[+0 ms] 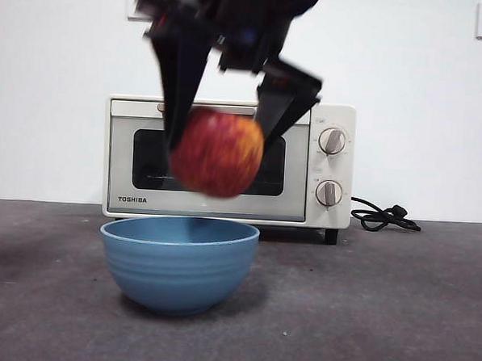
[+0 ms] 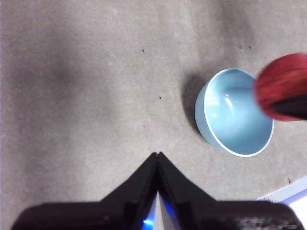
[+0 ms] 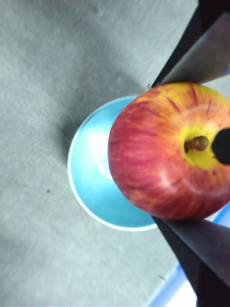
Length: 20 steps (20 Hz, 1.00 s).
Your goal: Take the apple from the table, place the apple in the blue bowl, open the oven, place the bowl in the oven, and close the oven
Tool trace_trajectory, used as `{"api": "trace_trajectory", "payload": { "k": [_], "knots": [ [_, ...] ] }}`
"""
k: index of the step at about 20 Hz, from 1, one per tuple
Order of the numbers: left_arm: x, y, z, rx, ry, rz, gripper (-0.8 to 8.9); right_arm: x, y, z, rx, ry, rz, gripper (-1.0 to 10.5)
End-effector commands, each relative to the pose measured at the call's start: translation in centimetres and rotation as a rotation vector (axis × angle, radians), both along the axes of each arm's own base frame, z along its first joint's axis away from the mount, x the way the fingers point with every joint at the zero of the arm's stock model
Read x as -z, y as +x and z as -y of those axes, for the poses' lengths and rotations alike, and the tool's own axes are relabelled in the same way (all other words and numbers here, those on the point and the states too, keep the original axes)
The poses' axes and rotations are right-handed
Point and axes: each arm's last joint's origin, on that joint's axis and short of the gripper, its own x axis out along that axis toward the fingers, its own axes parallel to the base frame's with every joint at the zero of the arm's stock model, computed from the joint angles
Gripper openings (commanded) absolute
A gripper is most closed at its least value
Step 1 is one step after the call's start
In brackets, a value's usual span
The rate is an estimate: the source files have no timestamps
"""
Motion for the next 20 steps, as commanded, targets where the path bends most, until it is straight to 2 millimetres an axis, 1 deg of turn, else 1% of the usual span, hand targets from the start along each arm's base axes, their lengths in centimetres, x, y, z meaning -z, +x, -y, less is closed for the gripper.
{"api": "trace_trajectory", "payload": {
  "k": [1,5,7,9,12,13,15,20],
  "knots": [
    [-0.1,0.0,0.1,0.010,0.001,0.005,-0.05,1.7,0.2,-1.3,-0.004,-0.012,-0.037,-0.1],
    [-0.1,0.0,0.1,0.010,0.001,0.006,-0.05,4.1,0.6,-2.6,-0.017,-0.033,-0.059,-0.1],
    [-0.1,0.0,0.1,0.011,0.001,0.006,-0.05,5.0,0.7,-2.9,-0.020,-0.038,-0.082,-0.1],
    [-0.1,0.0,0.1,0.011,0.001,0.006,-0.05,5.6,0.8,-3.0,-0.020,-0.051,-0.091,0.0],
    [-0.1,0.0,0.1,0.011,0.001,0.006,-0.05,6.0,1.0,-3.2,-0.019,-0.045,-0.087,0.2],
    [-0.1,0.0,0.1,0.011,0.001,0.006,-0.05,6.0,1.0,-3.2,-0.020,-0.044,-0.086,0.9],
    [-0.1,0.0,0.1,0.011,0.001,0.006,-0.05,6.0,1.0,-3.2,-0.020,-0.044,-0.087,2.8],
    [-0.1,0.0,0.1,0.011,0.001,0.005,-0.05,6.0,1.0,-3.2,-0.020,-0.044,-0.086,4.9]
  ]
}}
